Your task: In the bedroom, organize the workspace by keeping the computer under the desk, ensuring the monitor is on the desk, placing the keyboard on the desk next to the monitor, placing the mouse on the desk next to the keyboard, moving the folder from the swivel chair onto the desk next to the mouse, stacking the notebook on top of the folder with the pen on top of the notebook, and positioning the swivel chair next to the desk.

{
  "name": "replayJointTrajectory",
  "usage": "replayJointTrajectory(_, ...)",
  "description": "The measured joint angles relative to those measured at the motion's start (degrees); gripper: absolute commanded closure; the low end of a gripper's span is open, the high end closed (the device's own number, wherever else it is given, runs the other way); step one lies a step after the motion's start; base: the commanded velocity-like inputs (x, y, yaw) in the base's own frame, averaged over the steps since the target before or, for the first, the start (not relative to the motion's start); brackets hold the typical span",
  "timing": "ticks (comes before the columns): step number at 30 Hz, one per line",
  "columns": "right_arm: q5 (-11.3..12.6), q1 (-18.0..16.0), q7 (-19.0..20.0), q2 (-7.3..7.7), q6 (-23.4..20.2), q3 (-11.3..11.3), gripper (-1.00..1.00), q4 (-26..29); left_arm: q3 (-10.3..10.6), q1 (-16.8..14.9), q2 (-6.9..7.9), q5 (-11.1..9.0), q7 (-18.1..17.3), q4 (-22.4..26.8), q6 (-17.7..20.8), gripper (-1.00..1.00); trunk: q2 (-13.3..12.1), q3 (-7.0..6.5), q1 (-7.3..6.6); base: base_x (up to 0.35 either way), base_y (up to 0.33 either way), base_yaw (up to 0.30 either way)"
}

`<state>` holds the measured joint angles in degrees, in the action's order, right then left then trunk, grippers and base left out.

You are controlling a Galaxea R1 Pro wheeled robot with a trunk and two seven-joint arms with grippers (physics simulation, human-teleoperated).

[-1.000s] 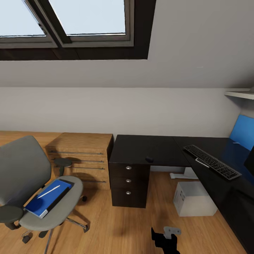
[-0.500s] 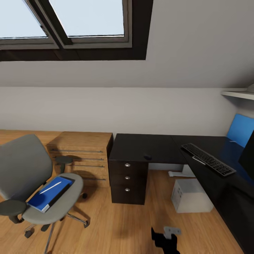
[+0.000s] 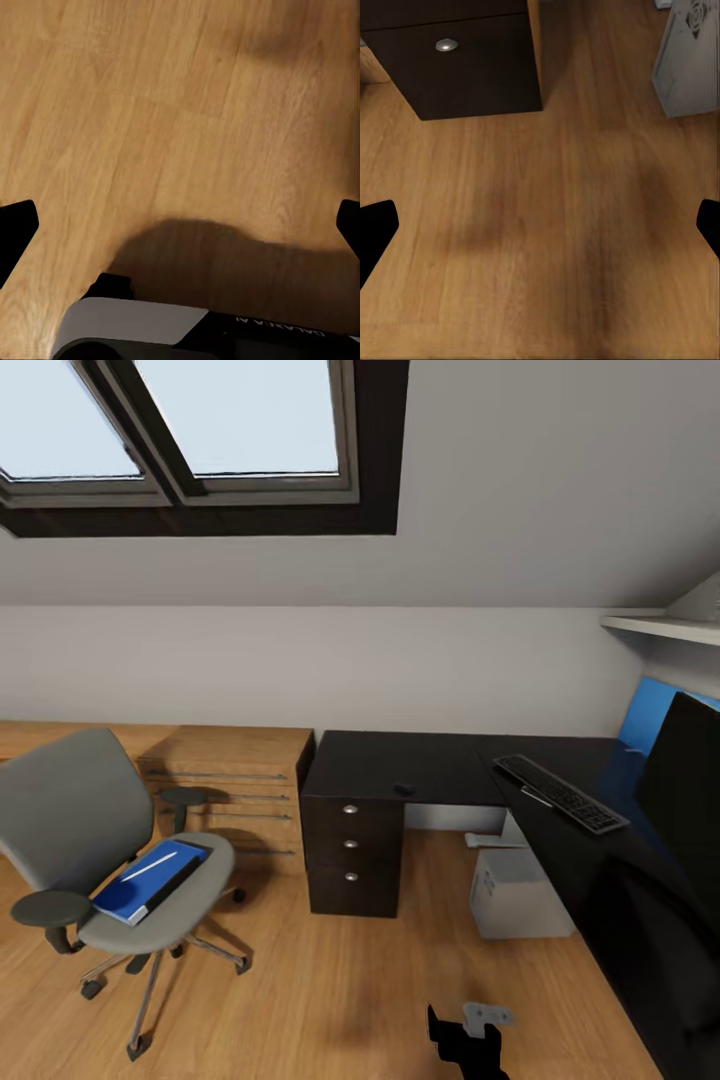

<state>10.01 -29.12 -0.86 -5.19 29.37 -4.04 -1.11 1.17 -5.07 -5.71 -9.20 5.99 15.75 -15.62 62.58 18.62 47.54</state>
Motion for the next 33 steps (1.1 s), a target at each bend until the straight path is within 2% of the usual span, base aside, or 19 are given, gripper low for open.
replayJointTrajectory(8,0.07,0.00,-0.09,-0.02,-0.89,0.01,-1.00,0.00,0.00,0.00,0.00,0.00,0.01,0.00,0.00,-1.00,0.00,0.00,0.00,-0.178,-0.257,0.000)
replayJointTrajectory(23,-0.02,0.00,-0.10,0.08,-0.60,0.01,-1.00,0.02,-0.08,0.00,0.01,-0.02,0.03,0.01,0.08,-1.00,0.00,0.00,0.02,-0.328,-0.017,0.000)
replayJointTrajectory(33,-0.07,0.00,-0.07,0.19,-0.33,0.00,-1.00,0.12,-0.08,0.00,0.00,-0.05,0.01,0.00,0.08,-1.00,0.00,0.00,0.01,-0.276,-0.178,-0.024)
